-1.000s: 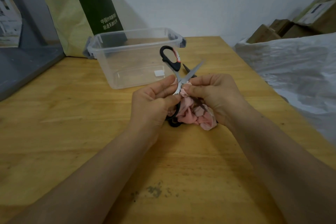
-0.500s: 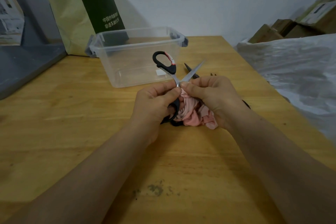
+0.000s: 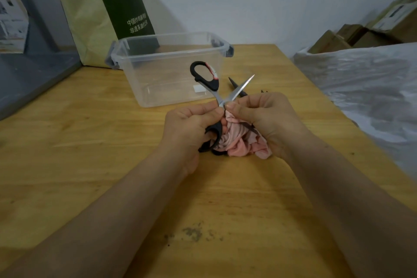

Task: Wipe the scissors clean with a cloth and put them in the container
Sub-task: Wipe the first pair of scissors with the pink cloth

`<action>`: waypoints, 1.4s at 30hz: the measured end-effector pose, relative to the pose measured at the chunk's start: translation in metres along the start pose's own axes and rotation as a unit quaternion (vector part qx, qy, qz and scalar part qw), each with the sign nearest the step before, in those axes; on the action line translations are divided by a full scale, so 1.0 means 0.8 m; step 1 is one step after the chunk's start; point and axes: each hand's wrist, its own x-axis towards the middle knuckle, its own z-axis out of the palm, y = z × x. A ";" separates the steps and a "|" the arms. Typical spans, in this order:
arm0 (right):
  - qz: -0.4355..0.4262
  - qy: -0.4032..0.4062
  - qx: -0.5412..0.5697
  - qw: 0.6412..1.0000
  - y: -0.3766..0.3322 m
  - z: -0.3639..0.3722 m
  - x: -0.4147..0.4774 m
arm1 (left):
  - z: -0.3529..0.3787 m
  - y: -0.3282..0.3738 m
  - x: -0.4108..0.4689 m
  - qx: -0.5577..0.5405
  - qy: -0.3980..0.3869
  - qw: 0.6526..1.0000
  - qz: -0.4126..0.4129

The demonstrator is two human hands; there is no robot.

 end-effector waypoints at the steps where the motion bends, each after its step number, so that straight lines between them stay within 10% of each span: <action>1: -0.007 -0.001 -0.001 1.000 0.000 0.001 0.001 | 0.001 0.000 0.000 -0.001 0.004 1.000 -0.001; 42: -0.058 -0.009 -0.126 0.990 0.006 0.013 0.004 | -0.010 0.013 0.007 -0.089 0.025 0.995 0.043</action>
